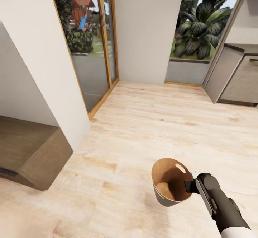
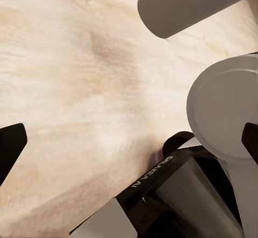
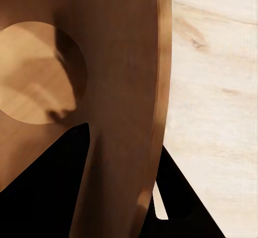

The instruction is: Put the three can of soda from the living room inside the tash can in the kitchen.

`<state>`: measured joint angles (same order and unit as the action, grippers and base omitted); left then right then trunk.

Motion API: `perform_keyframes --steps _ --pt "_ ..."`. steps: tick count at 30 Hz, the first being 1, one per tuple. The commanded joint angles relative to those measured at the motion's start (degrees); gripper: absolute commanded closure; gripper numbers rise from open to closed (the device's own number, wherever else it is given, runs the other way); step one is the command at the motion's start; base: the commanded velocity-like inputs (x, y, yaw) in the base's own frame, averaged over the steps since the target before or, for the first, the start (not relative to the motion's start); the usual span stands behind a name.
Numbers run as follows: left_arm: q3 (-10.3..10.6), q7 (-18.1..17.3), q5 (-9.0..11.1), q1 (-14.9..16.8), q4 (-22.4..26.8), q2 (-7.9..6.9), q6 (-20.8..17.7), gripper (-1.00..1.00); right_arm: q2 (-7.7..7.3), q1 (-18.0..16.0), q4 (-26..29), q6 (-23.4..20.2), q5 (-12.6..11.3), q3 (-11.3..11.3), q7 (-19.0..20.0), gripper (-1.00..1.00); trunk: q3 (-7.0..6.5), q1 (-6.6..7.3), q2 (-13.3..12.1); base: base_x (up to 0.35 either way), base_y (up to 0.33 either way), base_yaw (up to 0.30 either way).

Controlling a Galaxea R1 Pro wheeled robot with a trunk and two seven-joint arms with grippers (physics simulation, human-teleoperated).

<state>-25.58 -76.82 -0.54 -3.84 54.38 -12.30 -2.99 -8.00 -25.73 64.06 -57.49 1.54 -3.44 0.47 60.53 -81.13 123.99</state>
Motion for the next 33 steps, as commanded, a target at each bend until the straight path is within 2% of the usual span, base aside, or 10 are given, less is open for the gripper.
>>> perform_keyframes --steps 1,33 --pt "0.00 0.00 0.00 -0.01 0.00 0.00 0.00 -1.00 0.00 -0.02 0.00 0.01 -0.66 0.02 0.06 1.00 0.00 0.00 0.00 0.000 0.000 0.289" --pt "0.00 0.00 -0.01 0.04 0.05 0.00 0.00 -1.00 0.09 -0.02 -0.07 0.01 -0.66 0.02 0.06 1.00 0.00 0.00 0.00 0.000 0.000 0.290"
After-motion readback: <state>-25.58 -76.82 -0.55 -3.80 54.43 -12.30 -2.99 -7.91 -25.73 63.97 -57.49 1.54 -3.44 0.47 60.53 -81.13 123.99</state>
